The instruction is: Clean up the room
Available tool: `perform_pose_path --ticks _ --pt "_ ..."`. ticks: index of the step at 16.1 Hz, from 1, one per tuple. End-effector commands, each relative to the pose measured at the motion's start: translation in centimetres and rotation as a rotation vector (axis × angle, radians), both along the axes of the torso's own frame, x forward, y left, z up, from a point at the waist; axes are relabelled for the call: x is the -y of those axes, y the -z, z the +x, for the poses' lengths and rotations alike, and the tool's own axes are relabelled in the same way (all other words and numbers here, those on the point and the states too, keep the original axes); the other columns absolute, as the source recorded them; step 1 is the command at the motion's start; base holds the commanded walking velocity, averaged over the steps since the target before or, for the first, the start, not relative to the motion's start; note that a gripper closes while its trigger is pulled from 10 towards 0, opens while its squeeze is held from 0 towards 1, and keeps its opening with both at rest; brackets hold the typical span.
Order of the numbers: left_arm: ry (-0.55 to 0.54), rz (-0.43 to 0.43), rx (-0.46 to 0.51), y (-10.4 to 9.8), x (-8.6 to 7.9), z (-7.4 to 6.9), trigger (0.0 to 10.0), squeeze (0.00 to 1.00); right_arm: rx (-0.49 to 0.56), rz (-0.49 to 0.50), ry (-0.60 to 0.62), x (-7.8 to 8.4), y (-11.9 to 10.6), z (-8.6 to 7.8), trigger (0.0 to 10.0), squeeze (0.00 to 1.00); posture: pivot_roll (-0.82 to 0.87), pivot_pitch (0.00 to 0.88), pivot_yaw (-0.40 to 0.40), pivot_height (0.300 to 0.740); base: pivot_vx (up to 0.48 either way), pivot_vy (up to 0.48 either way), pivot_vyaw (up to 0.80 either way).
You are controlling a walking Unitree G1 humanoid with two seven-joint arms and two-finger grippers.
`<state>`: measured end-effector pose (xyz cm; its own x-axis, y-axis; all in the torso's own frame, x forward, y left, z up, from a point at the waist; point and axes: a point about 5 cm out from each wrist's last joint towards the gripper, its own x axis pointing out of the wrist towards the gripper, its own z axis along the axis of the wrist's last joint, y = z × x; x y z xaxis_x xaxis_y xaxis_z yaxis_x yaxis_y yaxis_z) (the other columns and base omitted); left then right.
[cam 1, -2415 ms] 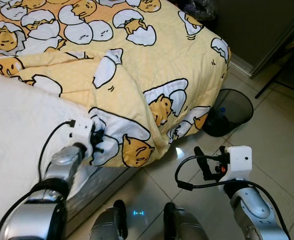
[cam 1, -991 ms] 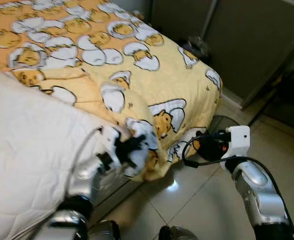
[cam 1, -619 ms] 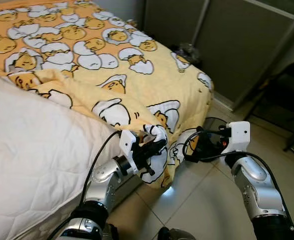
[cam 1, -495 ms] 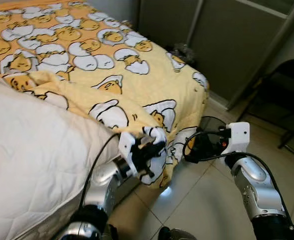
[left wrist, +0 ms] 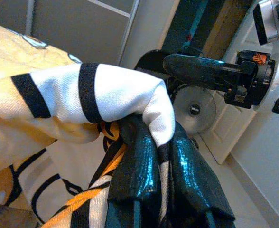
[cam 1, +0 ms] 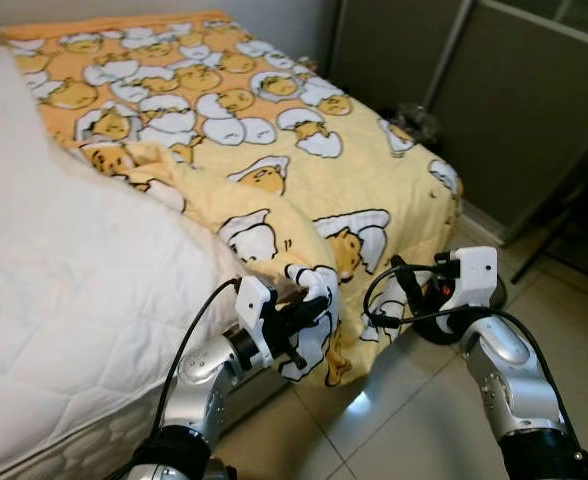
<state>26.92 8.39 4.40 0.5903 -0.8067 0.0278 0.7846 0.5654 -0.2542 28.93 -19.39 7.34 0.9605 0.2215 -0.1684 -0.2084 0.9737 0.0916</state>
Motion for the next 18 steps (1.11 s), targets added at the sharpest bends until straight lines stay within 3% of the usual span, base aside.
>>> perform_pose_path --ticks 1,5,6,10,18 --pt "0.012 0.011 0.027 -0.7 0.3 0.3 0.0 0.0 0.011 0.003 0.024 0.4 -0.1 0.2 10.0 0.0 -0.06 0.0 -0.069 0.74 0.0 0.0 0.0" --pt "-0.064 0.051 0.006 -0.5 -0.4 0.9 0.0 0.0 0.013 0.002 0.018 0.3 -0.1 0.4 10.0 0.0 -0.05 0.0 -0.075 0.74 0.0 0.0 0.0" --pt "-0.073 0.054 -0.007 -0.5 -0.3 1.1 10.0 0.0 0.011 -0.001 0.016 0.3 0.0 0.3 10.0 0.0 -0.06 0.0 -0.076 0.74 0.0 0.0 0.0" --pt "-0.08 0.072 0.0 -0.7 -0.2 1.3 10.0 0.0 0.011 -0.005 0.018 0.5 0.1 0.3 10.0 0.0 -0.06 0.0 -0.073 0.74 0.0 0.0 0.0" --pt "-0.108 0.078 -0.017 -0.8 -0.3 1.8 10.0 0.0 0.011 -0.004 0.017 0.3 0.2 0.3 10.0 0.0 -0.06 0.0 -0.07 0.74 -0.387 0.0 0.0"
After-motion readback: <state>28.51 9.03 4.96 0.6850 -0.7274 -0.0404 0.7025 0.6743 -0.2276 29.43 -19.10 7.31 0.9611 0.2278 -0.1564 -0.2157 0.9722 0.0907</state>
